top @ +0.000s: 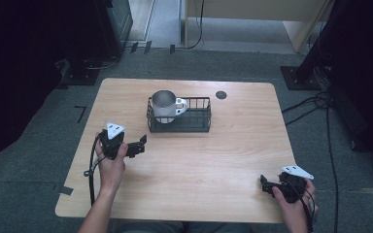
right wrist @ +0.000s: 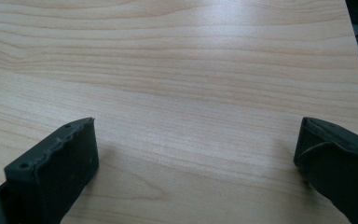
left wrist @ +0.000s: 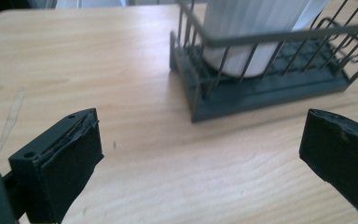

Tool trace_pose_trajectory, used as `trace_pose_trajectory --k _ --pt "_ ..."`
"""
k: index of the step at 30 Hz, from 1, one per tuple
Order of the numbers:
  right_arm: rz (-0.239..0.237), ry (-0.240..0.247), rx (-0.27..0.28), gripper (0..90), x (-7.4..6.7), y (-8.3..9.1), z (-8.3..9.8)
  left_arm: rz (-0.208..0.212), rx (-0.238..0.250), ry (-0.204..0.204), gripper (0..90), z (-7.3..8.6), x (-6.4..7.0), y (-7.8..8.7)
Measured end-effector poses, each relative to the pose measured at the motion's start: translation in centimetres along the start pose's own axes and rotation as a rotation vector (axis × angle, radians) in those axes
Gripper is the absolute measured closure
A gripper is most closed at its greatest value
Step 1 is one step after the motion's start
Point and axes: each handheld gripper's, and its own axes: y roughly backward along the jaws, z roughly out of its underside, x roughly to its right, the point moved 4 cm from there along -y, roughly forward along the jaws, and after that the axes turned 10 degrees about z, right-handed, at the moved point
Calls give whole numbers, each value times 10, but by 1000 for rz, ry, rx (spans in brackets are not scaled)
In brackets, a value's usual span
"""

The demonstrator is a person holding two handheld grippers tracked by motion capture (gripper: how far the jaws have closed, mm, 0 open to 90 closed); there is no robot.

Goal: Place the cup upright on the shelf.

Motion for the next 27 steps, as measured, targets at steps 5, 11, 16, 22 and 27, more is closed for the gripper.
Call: trace_pose_trajectory --k 5,11,16,22,27 --pt "0 2 0 0 0 0 0 -15 -8 25 0 24 -10 9" --pt "0 2 0 0 0 0 0 -31 -36 61 0 54 -26 19" --pt "0 2 0 0 0 0 0 -65 -74 79 0 81 -40 29" --pt "0 2 0 0 0 0 0 -104 -109 79 0 100 -54 40" --pt "0 2 0 0 0 0 0 -117 -135 53 0 108 -59 50"
